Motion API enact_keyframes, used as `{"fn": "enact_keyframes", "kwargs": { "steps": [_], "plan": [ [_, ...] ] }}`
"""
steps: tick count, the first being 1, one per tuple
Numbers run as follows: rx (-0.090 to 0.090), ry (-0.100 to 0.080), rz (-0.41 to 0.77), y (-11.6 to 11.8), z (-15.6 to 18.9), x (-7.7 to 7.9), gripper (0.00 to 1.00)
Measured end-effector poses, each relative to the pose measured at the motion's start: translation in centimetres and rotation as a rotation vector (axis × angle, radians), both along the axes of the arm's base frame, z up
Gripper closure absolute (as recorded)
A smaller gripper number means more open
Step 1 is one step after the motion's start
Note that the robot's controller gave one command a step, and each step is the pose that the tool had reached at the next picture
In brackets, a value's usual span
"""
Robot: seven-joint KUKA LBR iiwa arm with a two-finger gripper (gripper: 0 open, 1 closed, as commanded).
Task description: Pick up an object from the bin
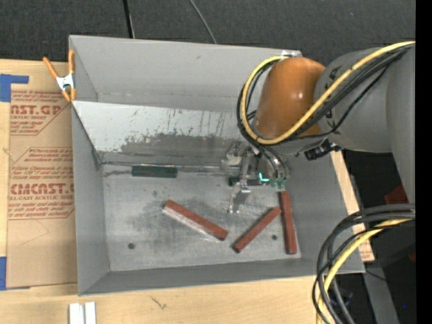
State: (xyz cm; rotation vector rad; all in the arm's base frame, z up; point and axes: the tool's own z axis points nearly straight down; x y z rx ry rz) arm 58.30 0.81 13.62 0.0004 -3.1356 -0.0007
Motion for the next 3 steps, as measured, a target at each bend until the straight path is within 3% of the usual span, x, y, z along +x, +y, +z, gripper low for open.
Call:
{"fn": "enact_keyframes", "kwargs": {
  "steps": [1,2,3],
  "plan": [
    [0.0,-0.007,0.0,0.0,0.5,0.2,0.0],
    [0.001,-0.005,0.095,5.9,-4.6,-6.9,1.0],
    [0.001,-0.005,0.095,5.9,-4.6,-6.9,1.0]
  ]
}}
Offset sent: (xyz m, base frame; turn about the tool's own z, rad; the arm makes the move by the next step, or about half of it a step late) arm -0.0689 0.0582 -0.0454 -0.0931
